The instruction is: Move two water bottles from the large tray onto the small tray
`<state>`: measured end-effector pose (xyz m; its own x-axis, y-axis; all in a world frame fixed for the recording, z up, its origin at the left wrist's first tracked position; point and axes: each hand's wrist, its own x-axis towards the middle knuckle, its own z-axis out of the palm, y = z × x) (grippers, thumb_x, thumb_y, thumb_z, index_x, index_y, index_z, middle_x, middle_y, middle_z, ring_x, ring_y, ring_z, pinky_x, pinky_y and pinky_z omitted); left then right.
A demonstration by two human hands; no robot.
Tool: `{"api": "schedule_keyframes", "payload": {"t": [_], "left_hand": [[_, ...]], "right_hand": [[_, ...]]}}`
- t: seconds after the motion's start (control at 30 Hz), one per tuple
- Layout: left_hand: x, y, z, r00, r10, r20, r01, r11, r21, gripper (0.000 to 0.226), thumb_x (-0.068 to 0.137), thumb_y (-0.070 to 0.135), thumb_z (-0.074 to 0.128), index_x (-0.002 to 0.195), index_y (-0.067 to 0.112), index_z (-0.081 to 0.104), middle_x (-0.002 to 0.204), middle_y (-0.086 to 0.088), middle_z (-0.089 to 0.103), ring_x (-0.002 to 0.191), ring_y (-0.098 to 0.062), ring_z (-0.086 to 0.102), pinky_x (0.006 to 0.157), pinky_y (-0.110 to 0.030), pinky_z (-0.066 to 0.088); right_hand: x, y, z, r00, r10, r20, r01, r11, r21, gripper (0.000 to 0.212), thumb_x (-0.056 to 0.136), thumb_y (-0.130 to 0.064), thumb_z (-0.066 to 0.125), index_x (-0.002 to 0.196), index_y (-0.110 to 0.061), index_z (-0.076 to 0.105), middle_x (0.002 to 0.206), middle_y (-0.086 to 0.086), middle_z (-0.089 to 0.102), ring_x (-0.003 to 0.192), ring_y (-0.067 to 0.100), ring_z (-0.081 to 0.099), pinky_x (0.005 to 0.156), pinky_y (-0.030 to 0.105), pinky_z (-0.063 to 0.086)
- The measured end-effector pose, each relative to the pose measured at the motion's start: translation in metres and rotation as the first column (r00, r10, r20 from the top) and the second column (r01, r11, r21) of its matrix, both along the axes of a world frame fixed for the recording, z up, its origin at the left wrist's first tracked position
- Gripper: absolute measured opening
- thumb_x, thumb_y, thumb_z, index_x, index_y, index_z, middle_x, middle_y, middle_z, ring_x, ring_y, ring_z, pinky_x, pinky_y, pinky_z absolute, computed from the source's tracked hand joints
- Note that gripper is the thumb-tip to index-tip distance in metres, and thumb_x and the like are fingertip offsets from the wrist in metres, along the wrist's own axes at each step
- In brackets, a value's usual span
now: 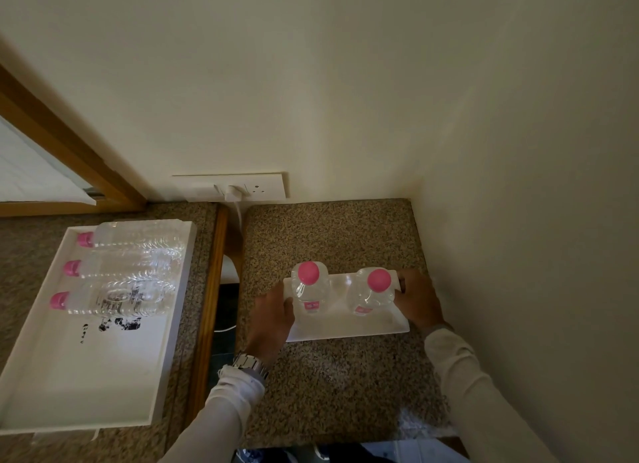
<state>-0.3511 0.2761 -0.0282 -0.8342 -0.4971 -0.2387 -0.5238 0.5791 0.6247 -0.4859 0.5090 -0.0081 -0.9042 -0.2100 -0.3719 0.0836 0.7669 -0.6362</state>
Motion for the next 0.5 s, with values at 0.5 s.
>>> {"api": "schedule_keyframes", "payload": {"t": [0.5], "left_hand": [[0.0031,-0.0053,-0.0048,1.000,0.002,-0.008,-0.002,1.000,0.025,0.018,0.101,0.019,0.052,0.114,0.013,0.065,0.088,0.006,0.061,0.079,-0.012,0.062,0.061,-0.016,0.039]], "right_hand": [[-0.0070,0.0070,0.0080,0.996,0.082,0.037,-0.081,0.997,-0.015,0.029,0.085,-0.011,0.073,0.112,-0.004,0.069,0.109,0.016,0.072,0.102,0.031,0.067,0.087,0.040,0.056]]}}
